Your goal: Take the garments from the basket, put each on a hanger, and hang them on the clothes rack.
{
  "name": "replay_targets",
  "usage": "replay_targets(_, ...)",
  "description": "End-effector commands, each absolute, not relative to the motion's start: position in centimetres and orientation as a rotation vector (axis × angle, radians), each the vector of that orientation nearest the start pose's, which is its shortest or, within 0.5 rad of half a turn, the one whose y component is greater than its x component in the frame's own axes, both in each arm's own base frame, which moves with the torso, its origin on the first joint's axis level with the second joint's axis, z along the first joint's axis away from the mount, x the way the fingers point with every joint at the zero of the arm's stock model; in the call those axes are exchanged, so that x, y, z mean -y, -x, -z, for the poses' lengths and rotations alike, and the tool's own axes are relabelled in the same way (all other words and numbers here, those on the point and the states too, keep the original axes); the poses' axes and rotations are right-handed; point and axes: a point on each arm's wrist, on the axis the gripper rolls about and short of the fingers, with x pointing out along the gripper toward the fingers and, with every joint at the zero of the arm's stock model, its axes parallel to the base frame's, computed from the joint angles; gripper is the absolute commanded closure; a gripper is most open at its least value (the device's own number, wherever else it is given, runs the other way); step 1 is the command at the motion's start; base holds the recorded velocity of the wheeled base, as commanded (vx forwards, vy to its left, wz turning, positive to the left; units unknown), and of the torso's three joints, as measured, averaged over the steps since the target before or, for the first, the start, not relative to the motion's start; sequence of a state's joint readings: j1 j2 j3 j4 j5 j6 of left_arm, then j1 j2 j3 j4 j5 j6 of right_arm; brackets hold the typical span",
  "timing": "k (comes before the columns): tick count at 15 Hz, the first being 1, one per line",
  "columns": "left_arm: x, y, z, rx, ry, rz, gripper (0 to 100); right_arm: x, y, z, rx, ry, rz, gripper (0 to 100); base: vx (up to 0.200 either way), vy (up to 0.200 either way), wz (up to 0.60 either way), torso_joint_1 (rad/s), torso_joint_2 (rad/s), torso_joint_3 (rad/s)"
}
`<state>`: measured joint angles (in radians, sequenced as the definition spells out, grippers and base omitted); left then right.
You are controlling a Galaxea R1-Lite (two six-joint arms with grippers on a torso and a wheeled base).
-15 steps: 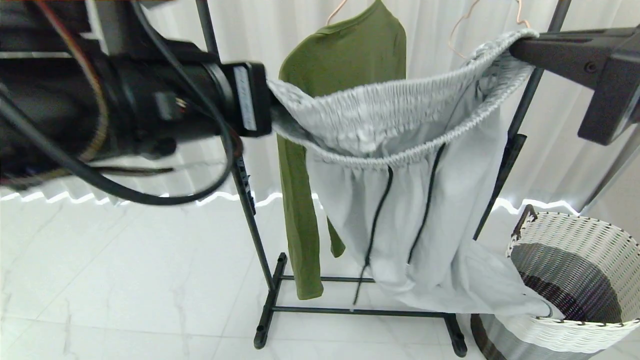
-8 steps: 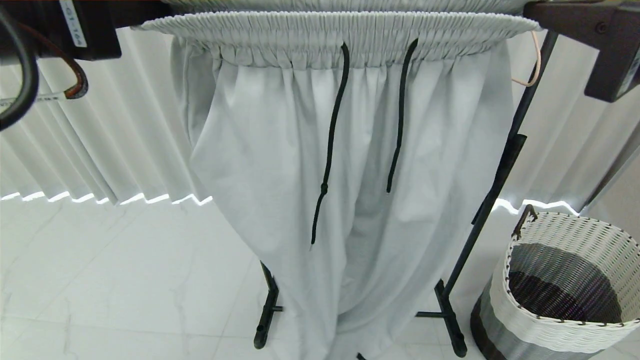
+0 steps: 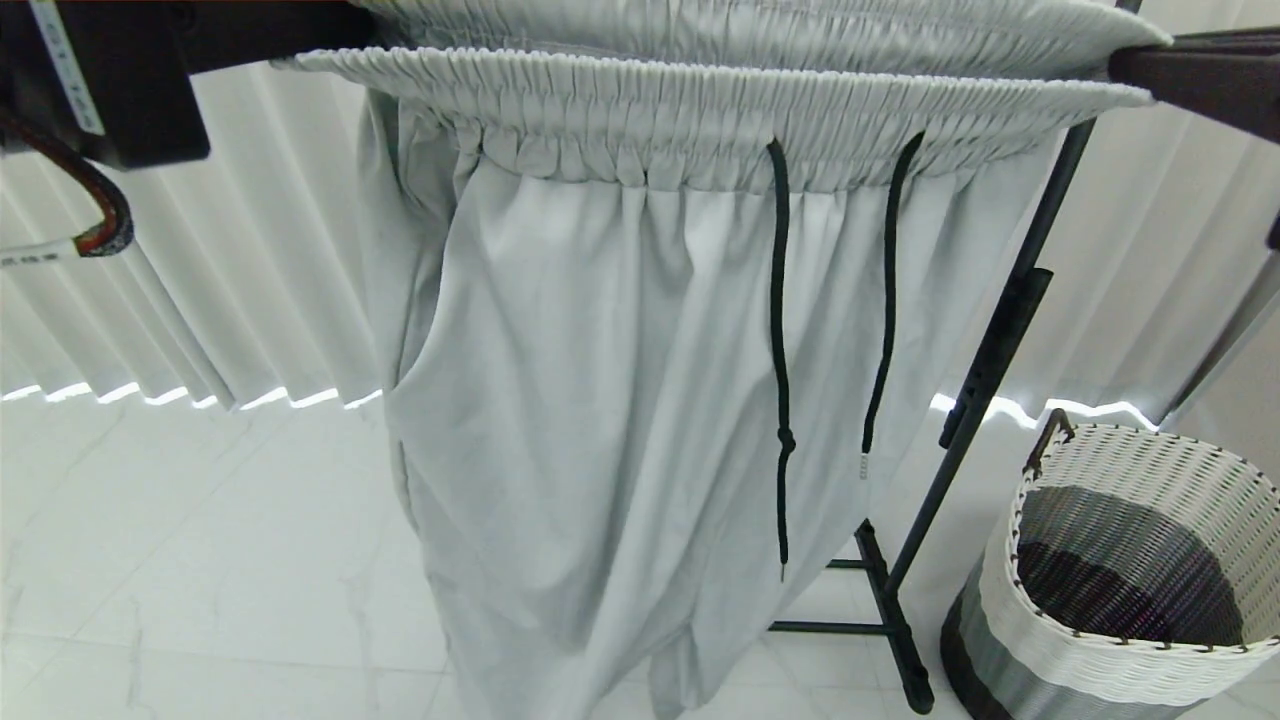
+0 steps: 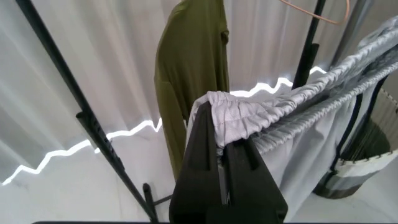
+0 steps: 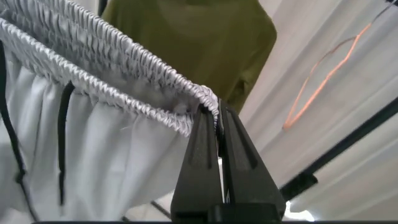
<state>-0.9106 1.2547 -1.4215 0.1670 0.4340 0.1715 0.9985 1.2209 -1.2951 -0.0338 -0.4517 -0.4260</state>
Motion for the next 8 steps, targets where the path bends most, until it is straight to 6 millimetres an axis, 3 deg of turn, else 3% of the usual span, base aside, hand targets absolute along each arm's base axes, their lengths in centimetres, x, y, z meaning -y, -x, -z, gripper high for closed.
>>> replay_targets(1,13.2,-11.4,-39.2,0.047,-0.168,0.480,100,-10.6,-8.0,-39.6,0.186,0.351,-0.524,100,0.000,0.000,0.00,0.000,0.00,0.000)
replay_targets(5,15.1,-12.8,-40.4,0.069,-0.145,0.476,100,-8.8,-4.9,-40.2,0.101,0.437,-0.712,100,0.000,0.000,0.00,0.000,0.00,0.000)
replay_targets(8,16.9,-14.1,-40.5,0.096,-0.128,0.472,100,-9.4,-3.4,-39.5,0.063,0.437,-0.881,100,0.000,0.000,0.00,0.000,0.00,0.000)
